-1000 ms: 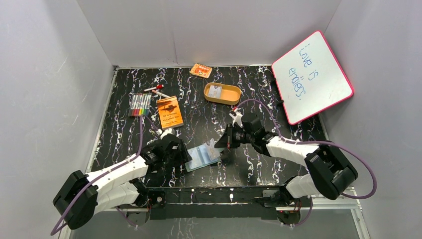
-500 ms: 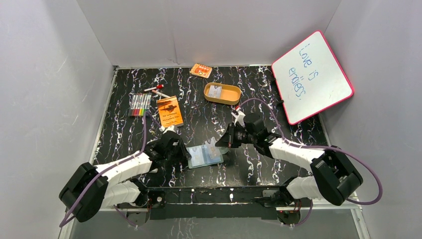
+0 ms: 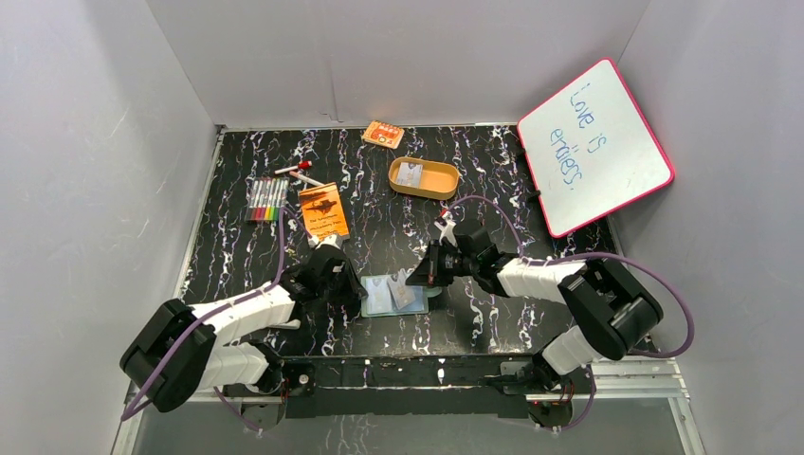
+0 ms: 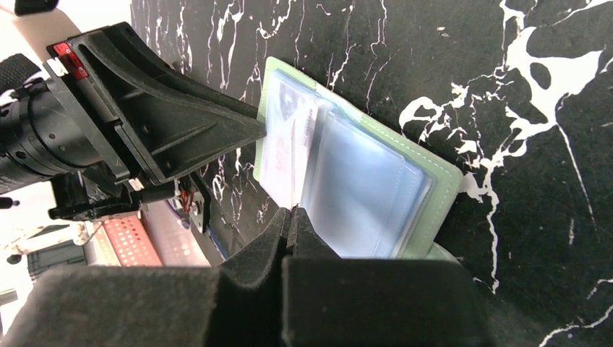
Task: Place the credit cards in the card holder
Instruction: Insert the credit card into the card holder.
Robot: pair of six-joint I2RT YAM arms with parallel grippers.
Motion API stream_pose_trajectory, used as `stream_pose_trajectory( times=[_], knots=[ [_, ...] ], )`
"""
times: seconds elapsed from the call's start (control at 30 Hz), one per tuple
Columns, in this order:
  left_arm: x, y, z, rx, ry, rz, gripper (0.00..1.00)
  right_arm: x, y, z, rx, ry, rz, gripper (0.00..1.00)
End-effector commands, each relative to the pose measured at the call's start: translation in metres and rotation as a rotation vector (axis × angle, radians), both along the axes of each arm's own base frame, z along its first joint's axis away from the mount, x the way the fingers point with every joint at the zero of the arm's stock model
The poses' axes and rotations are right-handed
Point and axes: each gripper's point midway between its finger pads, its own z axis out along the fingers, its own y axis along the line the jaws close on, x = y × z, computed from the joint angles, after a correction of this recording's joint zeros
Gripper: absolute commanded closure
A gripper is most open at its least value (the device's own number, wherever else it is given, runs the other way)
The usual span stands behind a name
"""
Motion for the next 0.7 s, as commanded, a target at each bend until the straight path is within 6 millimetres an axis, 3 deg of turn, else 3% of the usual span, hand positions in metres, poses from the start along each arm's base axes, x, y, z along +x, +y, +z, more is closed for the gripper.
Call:
stream_pose_trajectory(
  times=[0.0,0.37,0.67],
  knots=[
    [-0.008,0.008,-0.013,0.032,0.040,-0.003,0.81,0.008,0.010,0.011,0.065,-0.025,-0.018,1.00],
    [-0.012,0.010,-0.014,0.024,0.046,0.002,0.81,0.006,-0.002,-0.008,0.007,0.049,-0.105,1.00],
    [-0.014,0.011,-0.013,0.016,0.041,0.006,0.81,0.005,-0.001,-0.011,0.016,0.079,-0.110,1.00]
  ],
)
